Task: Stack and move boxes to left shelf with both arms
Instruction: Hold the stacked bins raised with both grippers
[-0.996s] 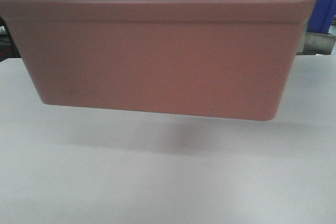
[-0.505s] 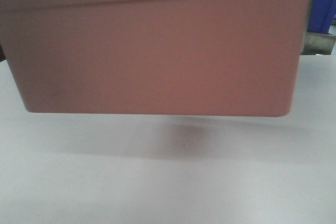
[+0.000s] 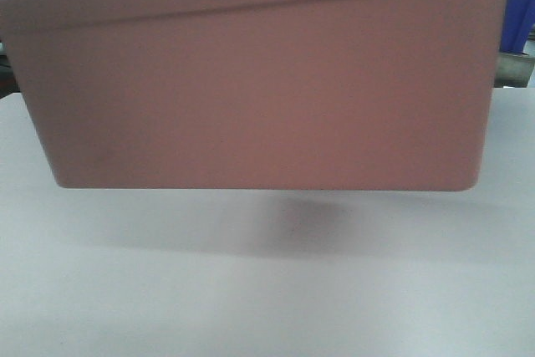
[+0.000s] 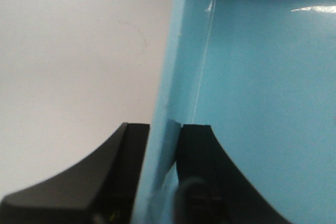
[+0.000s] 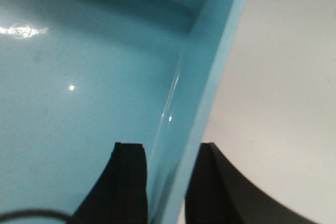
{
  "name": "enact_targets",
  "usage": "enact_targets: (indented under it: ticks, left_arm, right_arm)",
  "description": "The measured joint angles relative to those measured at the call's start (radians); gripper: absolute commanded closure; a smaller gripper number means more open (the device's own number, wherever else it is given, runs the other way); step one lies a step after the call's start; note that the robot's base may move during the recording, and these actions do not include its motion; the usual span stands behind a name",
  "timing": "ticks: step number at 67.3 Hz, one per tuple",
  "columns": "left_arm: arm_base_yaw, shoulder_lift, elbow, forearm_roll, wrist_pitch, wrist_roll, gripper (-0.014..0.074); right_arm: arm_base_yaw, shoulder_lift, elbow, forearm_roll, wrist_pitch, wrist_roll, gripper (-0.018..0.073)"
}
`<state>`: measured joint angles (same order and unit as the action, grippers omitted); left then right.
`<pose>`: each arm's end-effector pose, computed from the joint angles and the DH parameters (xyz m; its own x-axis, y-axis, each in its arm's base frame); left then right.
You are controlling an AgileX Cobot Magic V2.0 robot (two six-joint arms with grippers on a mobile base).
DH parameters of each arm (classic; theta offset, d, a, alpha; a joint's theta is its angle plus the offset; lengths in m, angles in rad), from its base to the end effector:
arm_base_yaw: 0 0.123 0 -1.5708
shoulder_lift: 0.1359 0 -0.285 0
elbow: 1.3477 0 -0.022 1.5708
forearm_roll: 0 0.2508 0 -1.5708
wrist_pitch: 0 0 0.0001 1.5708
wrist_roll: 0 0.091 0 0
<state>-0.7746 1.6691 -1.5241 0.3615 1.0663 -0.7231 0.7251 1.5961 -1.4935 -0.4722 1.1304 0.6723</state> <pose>0.2751 -0.2298 0.3307 -0.8352 0.1307 -0.5341 0.1549 0.9879 -0.0005 0.2751 0.1938 0.3485 -0.8035 -0.1737 -0.5693 -0.1220 0.9842 -0.1281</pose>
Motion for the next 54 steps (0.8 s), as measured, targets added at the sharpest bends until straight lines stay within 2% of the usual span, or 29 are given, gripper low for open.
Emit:
enact_targets:
  ticks: [54]
  left_arm:
    - [0.0,0.002,0.0,0.0,-0.001,0.0,0.0599]
  right_arm:
    - [0.0,0.0,0.002,0.0,0.002,0.002,0.0504]
